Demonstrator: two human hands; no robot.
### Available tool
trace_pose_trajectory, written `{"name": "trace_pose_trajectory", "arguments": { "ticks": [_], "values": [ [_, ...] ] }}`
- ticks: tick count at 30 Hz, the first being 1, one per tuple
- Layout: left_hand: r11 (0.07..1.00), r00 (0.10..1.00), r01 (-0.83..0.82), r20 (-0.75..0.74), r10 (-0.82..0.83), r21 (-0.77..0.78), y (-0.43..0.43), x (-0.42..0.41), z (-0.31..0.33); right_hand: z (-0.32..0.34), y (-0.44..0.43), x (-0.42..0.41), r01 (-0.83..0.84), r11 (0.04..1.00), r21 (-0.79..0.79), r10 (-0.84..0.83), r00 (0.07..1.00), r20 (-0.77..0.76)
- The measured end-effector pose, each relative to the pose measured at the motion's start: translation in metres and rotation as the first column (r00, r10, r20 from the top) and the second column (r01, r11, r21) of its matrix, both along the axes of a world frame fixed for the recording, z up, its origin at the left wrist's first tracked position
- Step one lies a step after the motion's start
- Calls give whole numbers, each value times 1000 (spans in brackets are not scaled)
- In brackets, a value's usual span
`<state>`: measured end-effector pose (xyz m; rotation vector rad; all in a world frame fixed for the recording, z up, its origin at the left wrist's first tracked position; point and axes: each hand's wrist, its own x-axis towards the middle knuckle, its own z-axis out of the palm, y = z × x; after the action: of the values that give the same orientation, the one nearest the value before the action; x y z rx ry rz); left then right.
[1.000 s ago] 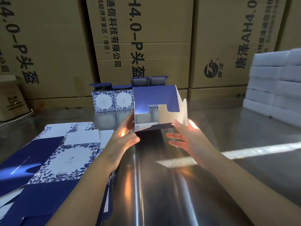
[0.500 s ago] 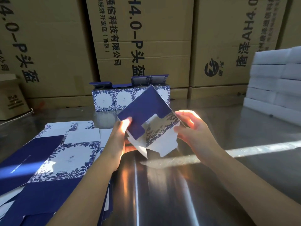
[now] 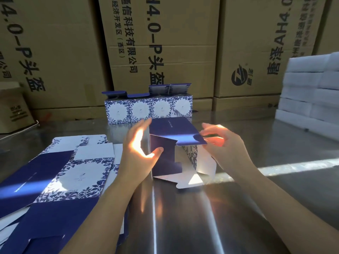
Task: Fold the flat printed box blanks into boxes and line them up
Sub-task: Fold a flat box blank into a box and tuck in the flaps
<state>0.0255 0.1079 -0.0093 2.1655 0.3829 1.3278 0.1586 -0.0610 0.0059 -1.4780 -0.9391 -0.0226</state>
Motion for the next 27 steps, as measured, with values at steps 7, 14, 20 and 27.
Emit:
{"name": "trace_pose_trajectory", "arguments": {
  "ticks": [7, 14, 20, 27],
  "values": [
    [956, 997, -43, -52, 61, 291, -10, 2, 2, 1, -3, -3, 36, 998, -55, -32, 997, 65],
    [986, 996, 6, -86, 9, 168, -16, -4, 7, 3, -5, -9, 55, 992, -115, -33, 982, 185],
    [986, 1000, 13, -20, -10, 166, -25, -6, 13, 6, -7, -11, 60, 983, -175, -7, 956, 292],
    [989, 998, 60, -35, -56, 137, -26, -8, 16, 12, -8, -17, 0, 985, -175, 45, 966, 253]
  ]
}}
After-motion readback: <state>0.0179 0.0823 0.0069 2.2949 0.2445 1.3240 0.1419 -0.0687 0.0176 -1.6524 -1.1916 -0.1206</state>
